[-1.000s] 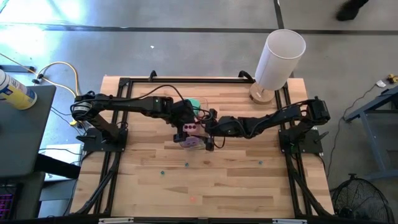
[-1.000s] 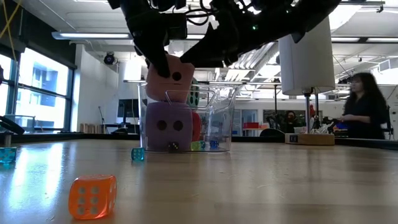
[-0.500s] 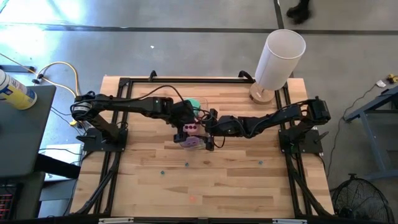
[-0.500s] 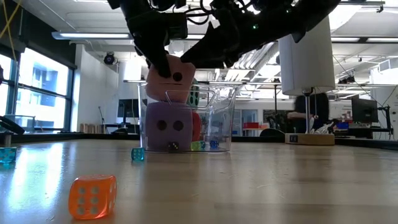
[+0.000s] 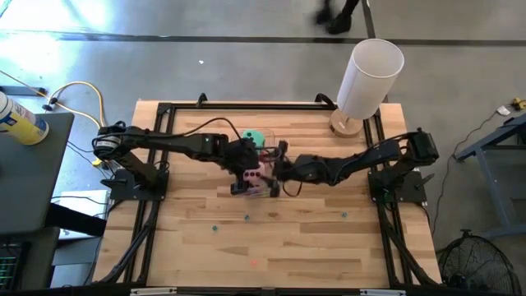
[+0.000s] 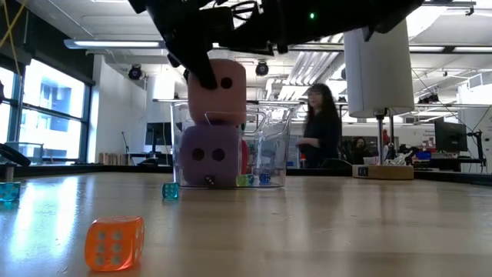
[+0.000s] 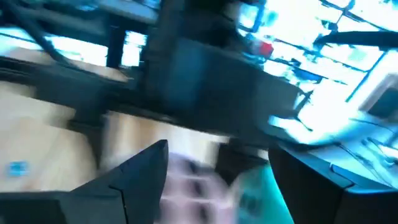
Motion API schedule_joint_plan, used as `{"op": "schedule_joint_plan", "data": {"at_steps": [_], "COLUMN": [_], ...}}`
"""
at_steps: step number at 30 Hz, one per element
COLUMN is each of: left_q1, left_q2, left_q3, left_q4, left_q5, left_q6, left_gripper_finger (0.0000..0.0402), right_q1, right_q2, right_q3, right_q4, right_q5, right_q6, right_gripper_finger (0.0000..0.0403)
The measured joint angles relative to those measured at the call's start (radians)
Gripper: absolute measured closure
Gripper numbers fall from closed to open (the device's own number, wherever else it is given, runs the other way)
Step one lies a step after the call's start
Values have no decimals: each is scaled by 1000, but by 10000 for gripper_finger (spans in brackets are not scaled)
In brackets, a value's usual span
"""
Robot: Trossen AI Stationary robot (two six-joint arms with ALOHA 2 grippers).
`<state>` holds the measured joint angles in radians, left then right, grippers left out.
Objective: Pick & Place Dice
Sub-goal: Put the large pink die into the transparent bin
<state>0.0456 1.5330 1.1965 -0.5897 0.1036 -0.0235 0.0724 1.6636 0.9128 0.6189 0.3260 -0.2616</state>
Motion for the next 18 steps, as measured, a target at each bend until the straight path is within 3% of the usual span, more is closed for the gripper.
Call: {"op": "schedule_joint_plan", "data": {"at_steps": [3,9,15,18], "left_q1": [0,1,2,3], "left_q2": [1,2,2,2], "left_q3": [0,-2,-3,-3], "left_q4": [-9,-16,-15,-13], "left_q5": [42,37,-135,-163], "left_q6": [-1,-1,2,19], "left_gripper_finger": [16,16,16,16], "right_q1": [-16,-51,-44,-36], "right_q2": [4,34,36,36], "right_q3": [-1,0,0,0], "right_q4": [-16,-29,-7,3], "right_q5": [32,-14,-2,1], "right_q6": [9,79,68,65], "right_gripper_finger": [133,133,133,133]}}
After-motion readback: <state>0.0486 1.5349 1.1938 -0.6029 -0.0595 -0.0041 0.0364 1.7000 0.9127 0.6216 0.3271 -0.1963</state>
